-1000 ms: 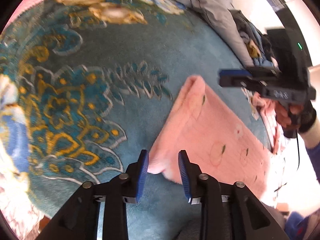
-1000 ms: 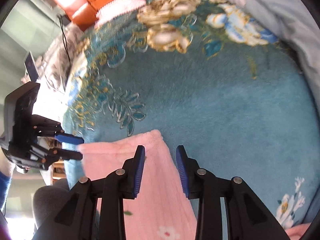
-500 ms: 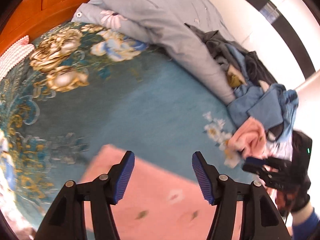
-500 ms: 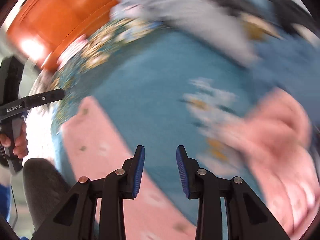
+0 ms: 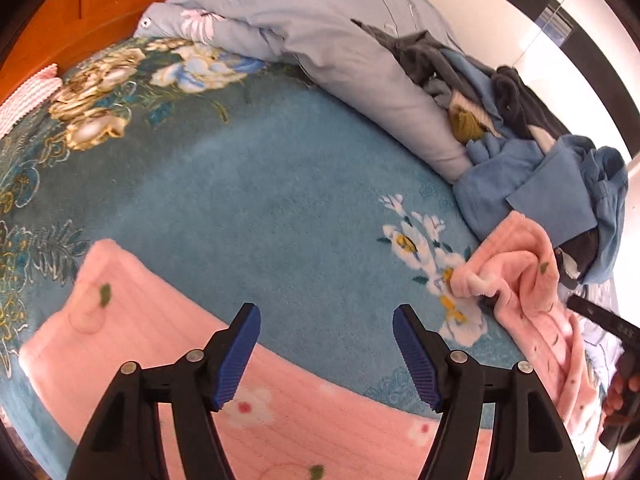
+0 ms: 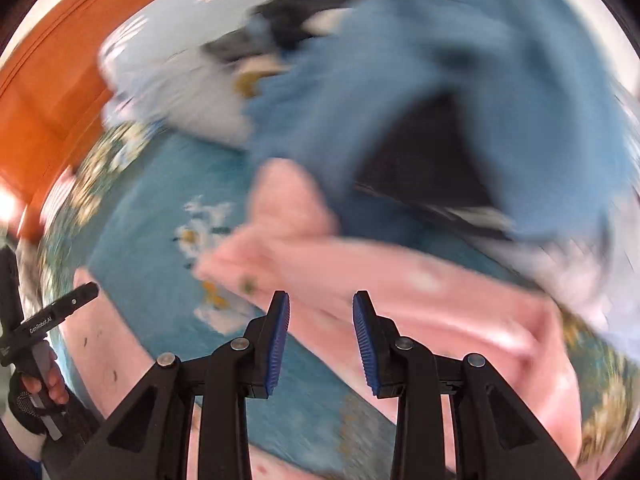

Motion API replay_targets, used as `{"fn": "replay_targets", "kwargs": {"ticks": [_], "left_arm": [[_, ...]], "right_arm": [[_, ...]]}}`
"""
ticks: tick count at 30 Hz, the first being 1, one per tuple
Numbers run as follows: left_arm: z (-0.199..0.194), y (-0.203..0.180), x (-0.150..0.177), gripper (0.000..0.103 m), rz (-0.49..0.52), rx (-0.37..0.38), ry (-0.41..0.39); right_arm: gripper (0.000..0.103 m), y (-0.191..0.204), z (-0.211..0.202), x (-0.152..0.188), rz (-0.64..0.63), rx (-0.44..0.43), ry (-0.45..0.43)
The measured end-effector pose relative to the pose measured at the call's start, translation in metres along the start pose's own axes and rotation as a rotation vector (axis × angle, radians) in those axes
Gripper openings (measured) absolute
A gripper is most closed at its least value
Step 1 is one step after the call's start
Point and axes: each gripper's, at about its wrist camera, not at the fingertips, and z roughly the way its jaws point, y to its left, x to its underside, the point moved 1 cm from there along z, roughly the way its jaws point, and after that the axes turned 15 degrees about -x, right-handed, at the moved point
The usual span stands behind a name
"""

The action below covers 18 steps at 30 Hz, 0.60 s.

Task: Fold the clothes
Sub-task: 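Move the open right gripper to the pink garment's bunched end, then grasp the bunched pink fabric with the right gripper and lift it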

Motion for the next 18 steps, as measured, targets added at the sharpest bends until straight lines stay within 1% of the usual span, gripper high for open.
{"fn": "replay_targets", "kwargs": {"ticks": [1, 4, 8, 11, 13, 15, 17, 18], "left_arm": [[-0.001, 0.002, 0.001, 0.073, -0.003, -0.001, -0.002], [0.001, 0.009, 0.0, 0.073, -0.037, -0.003, -0.001], [0.004, 0.021, -0.003, 0.073, -0.104, 0.006, 0.007], [0.007, 0.028, -0.004, 0.074, -0.14, 0.017, 0.019], [0.009, 0.032, -0.005, 0.074, -0.16, 0.025, 0.03], [0.012, 0.036, -0.005, 0.074, -0.181, 0.033, 0.041], [0.013, 0.037, -0.005, 0.074, -0.191, 0.041, 0.044], [0.013, 0.038, -0.005, 0.074, -0.195, 0.046, 0.045]], "right_arm": [[0.034, 0.011, 0.01, -0.01, -0.036, 0.0, 0.007], [0.034, 0.047, 0.035, -0.03, -0.13, -0.054, 0.061], [0.034, 0.083, 0.084, -0.028, -0.315, -0.039, 0.231], [0.034, 0.086, 0.107, -0.011, -0.396, 0.02, 0.326], [0.034, 0.086, 0.117, -0.004, -0.421, 0.049, 0.361], [0.034, 0.086, 0.123, 0.0, -0.44, 0.082, 0.374], [0.034, 0.085, 0.125, 0.002, -0.425, 0.103, 0.376], [0.031, 0.084, 0.125, 0.003, -0.418, 0.114, 0.377]]}}
